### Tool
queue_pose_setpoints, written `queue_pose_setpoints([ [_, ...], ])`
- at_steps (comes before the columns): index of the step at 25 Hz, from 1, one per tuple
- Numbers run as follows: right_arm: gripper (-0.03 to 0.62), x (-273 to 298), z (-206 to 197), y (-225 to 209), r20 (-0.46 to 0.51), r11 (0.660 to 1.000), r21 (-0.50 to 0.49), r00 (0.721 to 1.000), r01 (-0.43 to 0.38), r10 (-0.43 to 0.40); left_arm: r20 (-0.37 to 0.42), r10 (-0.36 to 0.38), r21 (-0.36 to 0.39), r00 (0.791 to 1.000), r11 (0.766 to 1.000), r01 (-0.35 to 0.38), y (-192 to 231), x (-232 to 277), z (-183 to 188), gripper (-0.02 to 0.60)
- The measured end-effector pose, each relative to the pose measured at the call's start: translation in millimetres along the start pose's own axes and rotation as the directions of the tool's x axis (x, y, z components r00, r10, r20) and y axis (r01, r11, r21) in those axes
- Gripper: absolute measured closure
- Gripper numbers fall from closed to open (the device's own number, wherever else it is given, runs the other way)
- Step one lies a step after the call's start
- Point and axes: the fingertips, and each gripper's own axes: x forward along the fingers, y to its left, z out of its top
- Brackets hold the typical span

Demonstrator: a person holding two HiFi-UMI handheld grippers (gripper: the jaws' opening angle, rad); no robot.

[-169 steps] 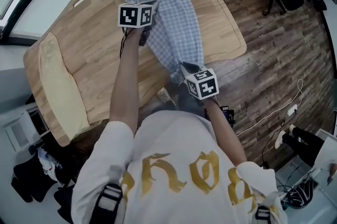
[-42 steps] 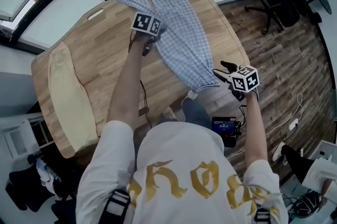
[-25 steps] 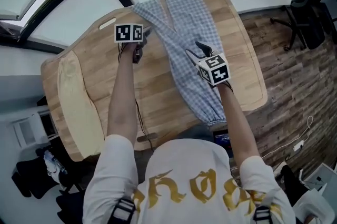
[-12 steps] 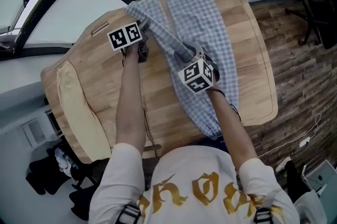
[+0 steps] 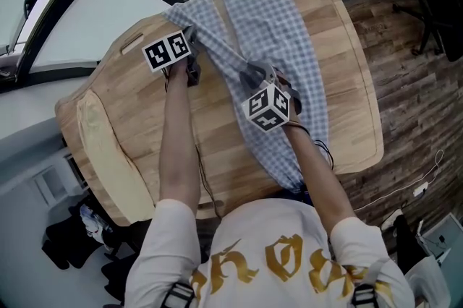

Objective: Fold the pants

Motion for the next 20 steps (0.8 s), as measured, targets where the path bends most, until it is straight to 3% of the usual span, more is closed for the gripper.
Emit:
queue_pose_setpoints([
  [1,0.435,0.2,0.9,3.3,-0.004,1.000,0.001,1.000,-0.017,0.017,-0.001,0.002,0.005,1.000,1.000,-0.002,0.3,-0.1,0.7,0.526],
  [4,0.439,4.7,-2.5,5.7,-0.029,0.998,-0.061,1.000,0.006,-0.008,-0.019,0.020,0.025,1.000,0.999,-0.020,1.1,0.3,-3.9,0.511],
  [6,0.492,7.4,-6.3,2.5,-0.037,0.994,-0.094,0.998,0.048,-0.052,-0.022,0.026,0.027,0.999,0.999,-0.026,1.4,0.4,-7.7,0.428],
  [7,0.551,7.9,-7.0,0.8,-0.035,0.993,-0.099,0.997,0.066,-0.070,-0.021,0.023,0.021,1.000,1.000,-0.023,1.5,0.6,-8.5,0.428],
  [10,0.565,6.9,-5.5,-0.7,-0.025,0.991,-0.104,0.995,0.089,-0.092,-0.018,0.020,0.005,1.000,1.000,-0.020,2.8,2.7,-7.0,0.428],
  [14,0.565,-2.0,5.3,-0.1,0.012,0.993,-0.085,0.996,0.087,-0.087,0.015,0.058,-0.001,0.998,0.998,-0.058,8.1,-1.3,4.5,0.524],
  [20,0.565,-18.5,22.4,-13.7,0.075,0.994,-0.011,0.992,0.104,-0.103,0.070,-0.004,-0.065,0.998,0.998,0.009,-1.4,-10.9,31.8,0.538],
])
